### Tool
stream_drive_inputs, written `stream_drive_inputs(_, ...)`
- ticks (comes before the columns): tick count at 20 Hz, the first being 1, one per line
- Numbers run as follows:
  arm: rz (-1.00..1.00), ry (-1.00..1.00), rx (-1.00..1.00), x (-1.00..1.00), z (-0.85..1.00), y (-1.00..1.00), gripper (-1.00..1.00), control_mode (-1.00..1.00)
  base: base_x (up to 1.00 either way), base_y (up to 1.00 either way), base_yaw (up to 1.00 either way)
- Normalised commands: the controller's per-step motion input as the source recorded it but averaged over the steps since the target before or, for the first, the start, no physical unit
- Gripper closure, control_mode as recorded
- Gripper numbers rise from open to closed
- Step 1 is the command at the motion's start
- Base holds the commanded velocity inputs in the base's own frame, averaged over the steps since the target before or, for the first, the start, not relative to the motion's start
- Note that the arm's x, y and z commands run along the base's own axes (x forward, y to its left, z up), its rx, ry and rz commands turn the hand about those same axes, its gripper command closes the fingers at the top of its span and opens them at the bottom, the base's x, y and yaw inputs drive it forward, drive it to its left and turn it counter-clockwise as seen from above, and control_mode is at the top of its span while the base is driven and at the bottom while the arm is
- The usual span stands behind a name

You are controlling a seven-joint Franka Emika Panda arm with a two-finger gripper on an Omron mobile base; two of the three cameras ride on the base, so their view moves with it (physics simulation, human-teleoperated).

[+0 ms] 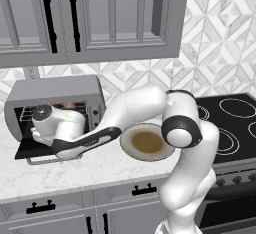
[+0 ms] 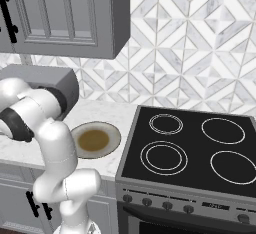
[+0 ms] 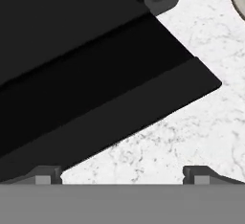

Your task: Pick up the kebab skewer and baguette bread, and place them inside the toaster oven. Close the toaster oven door and start by setting the timer.

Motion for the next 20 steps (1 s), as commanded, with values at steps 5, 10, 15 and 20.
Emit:
stream_drive_inputs(5,0.44,0.06,0.02,-0.05,-0.13,0.02,-1.00,-1.00,0.00,0.00,0.00)
stream_drive_inputs(10,0.34,0.11,0.03,-0.05,-0.07,0.10,-1.00,-1.00,0.00,0.00,0.00)
stream_drive_inputs(15,0.10,0.05,0.00,-0.04,-0.16,0.07,-1.00,-1.00,0.00,0.00,0.00)
stream_drive_inputs(20,0.03,0.00,0.00,-0.08,-0.46,0.06,-1.00,-1.00,0.00,0.00,0.00)
